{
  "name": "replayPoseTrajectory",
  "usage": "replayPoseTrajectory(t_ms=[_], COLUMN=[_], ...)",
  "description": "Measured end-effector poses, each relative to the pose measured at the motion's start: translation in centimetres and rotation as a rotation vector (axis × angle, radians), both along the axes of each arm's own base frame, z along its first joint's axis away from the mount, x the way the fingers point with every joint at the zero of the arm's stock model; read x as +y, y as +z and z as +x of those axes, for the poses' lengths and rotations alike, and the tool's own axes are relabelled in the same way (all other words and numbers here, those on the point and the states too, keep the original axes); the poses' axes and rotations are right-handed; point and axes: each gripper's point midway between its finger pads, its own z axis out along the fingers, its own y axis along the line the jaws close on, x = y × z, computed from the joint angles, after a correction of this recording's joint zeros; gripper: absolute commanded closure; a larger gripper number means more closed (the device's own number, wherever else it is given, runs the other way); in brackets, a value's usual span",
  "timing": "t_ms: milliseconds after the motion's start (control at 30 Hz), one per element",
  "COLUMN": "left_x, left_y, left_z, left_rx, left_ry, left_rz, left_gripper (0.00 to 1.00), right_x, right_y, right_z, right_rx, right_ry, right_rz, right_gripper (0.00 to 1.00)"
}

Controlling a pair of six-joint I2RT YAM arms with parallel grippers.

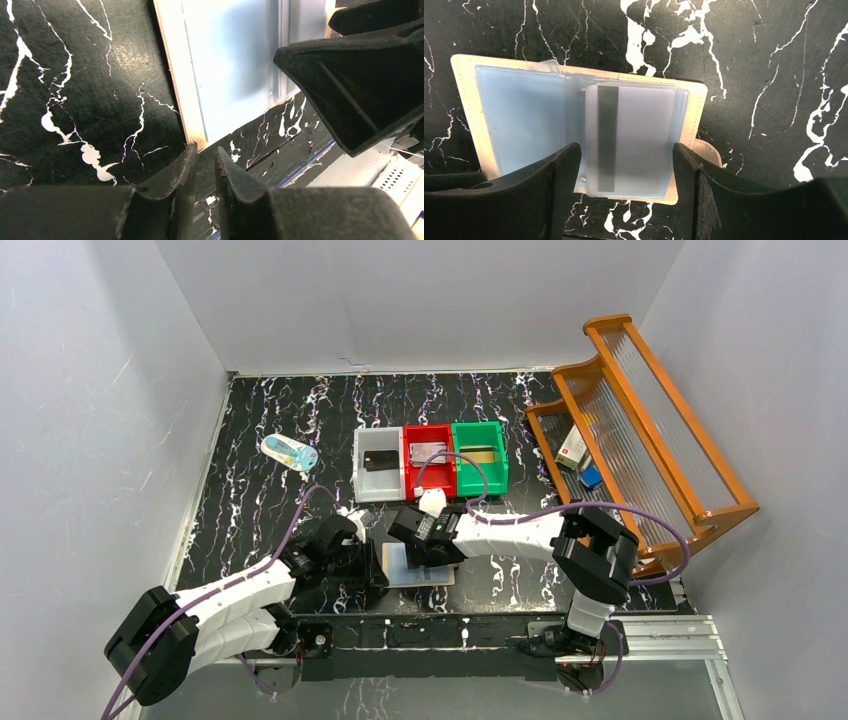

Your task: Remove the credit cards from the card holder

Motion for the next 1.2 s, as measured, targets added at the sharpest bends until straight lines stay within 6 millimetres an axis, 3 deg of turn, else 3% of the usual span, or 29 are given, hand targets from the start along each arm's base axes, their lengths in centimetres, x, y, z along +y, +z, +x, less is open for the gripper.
replayPoseTrajectory(t_ms=[333, 667, 1200], left_x=[0.2, 0.2, 0.2], left_y=[-0.1, -0.1, -0.4], left_z=[-0.2, -0.2, -0.2], left_rx=[0.007, 0.008, 0.014], left_ry=[-0.002, -0.002, -0.005], left_rz=[0.009, 0.009, 0.017], left_gripper=[0.82, 0.82, 0.82], right_x=[-0.2, -0.4, 1.6], right_y=[-0.5, -0.7, 1.9], right_z=[-0.1, 0.1, 0.2], right_rx=[0.008, 0.005, -0.067], right_ry=[-0.003, -0.006, 0.015], right_rz=[0.004, -0.005, -0.141], right_gripper=[0.28, 0.43, 0.38])
